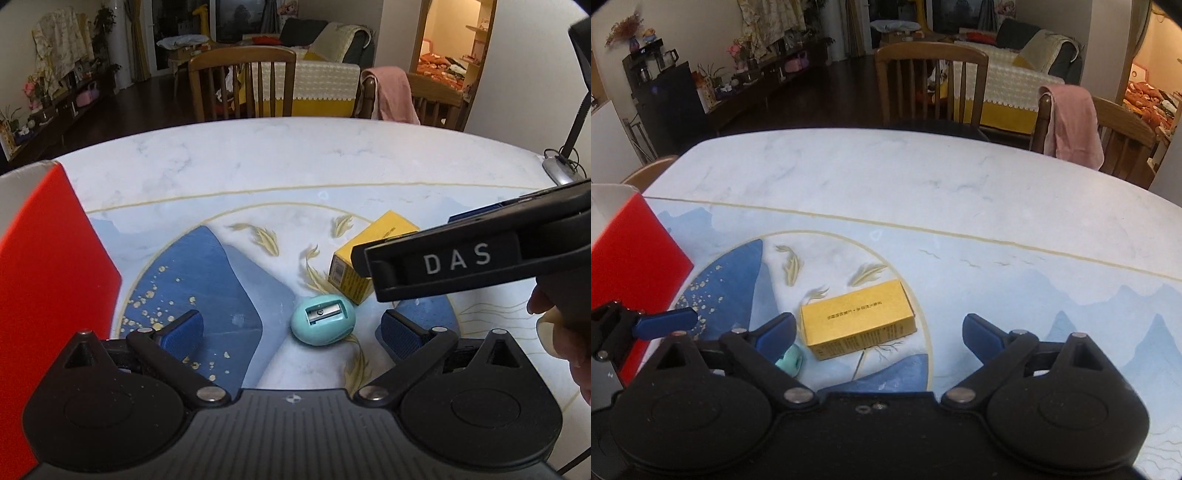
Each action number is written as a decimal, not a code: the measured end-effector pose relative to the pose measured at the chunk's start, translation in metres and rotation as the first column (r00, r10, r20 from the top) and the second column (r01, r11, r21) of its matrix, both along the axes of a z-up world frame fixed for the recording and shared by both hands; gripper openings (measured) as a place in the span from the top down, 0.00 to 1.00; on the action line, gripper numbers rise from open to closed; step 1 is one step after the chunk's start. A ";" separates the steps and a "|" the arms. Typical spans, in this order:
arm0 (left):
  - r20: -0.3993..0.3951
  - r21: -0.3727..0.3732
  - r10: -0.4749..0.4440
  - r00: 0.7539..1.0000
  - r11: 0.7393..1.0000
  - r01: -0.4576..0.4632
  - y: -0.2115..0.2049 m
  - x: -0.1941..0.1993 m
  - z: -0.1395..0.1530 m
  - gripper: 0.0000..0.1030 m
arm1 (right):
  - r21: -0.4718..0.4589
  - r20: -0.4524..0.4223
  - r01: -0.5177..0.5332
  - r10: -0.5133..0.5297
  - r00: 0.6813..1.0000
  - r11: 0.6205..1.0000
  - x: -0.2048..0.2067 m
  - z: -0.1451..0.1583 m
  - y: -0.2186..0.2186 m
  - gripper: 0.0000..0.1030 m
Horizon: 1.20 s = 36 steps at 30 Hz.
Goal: Organize rigid objects
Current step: 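Grasp the yellow box with the right tool while the left tool grasps the teal sharpener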
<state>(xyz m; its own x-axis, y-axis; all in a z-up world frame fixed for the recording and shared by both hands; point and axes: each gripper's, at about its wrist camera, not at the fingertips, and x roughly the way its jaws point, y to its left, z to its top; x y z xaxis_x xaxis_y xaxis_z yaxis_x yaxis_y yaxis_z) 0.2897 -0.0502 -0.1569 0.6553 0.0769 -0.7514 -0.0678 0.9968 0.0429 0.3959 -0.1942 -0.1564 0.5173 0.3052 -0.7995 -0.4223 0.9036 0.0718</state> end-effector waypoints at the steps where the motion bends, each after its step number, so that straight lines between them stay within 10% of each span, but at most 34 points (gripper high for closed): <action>1: 0.002 0.005 0.001 1.000 1.000 -0.001 0.000 0.001 -0.002 0.00 | -0.001 -0.006 -0.001 0.001 1.000 1.000 0.002 -0.002 0.000 0.10; 13: 0.019 0.032 -0.019 1.000 0.999 0.018 -0.010 0.002 -0.010 0.02 | 0.053 -0.023 -0.008 0.009 1.000 0.999 0.009 -0.005 0.005 0.24; 36: 0.001 0.047 -0.053 0.999 0.998 0.052 -0.022 -0.001 -0.006 0.63 | 0.015 -0.060 0.065 -0.064 0.996 0.998 0.002 -0.007 0.012 0.32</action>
